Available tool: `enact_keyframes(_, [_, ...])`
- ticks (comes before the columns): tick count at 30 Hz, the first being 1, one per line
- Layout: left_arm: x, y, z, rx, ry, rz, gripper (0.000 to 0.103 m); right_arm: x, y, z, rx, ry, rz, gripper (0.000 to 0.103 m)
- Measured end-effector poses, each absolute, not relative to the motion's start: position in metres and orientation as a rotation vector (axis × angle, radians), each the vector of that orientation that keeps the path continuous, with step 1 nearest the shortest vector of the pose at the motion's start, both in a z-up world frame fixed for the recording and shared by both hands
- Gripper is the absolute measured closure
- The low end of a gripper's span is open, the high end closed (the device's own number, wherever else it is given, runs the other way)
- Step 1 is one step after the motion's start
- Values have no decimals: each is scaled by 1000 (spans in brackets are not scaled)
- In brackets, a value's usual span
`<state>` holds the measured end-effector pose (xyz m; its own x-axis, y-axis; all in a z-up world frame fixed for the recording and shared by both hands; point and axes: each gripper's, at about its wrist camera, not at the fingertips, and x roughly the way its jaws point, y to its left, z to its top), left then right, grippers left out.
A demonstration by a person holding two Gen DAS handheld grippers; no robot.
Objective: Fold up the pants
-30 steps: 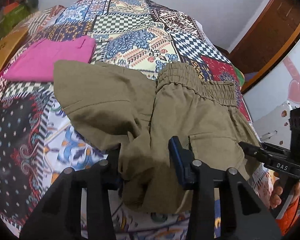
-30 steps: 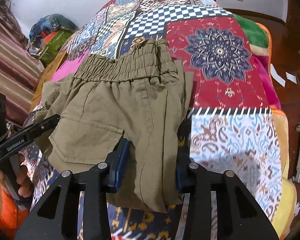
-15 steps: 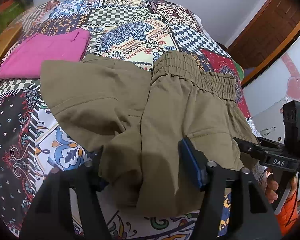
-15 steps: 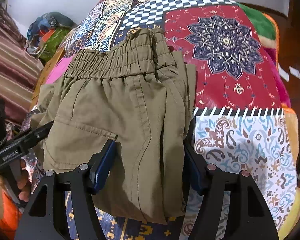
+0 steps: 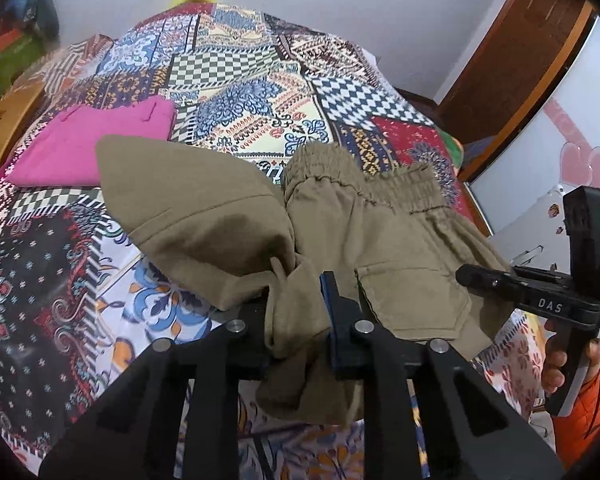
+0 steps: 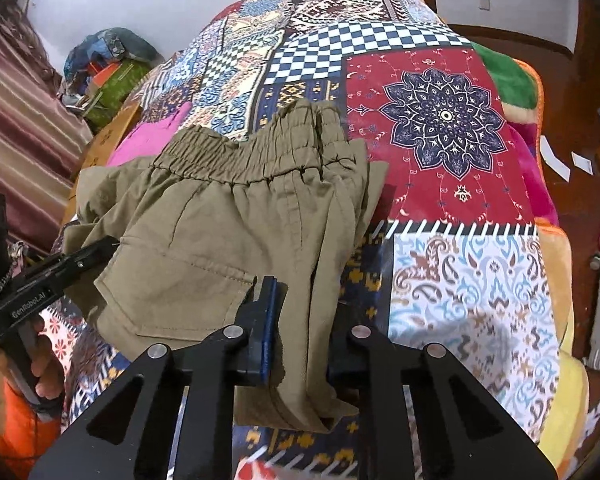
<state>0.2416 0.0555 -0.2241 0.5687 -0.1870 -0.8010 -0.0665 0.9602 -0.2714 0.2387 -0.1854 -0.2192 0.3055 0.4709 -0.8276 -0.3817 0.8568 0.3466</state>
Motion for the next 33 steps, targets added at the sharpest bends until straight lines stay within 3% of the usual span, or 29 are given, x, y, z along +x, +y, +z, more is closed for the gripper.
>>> enact_keyframes(18, [166, 99, -172, -325, 842, -11, 89, 183, -124, -162, -27, 983, 661, 92])
enact_keyframes(33, [167, 159, -136, -323, 718, 41, 90, 190, -63, -114, -86, 841, 691, 93])
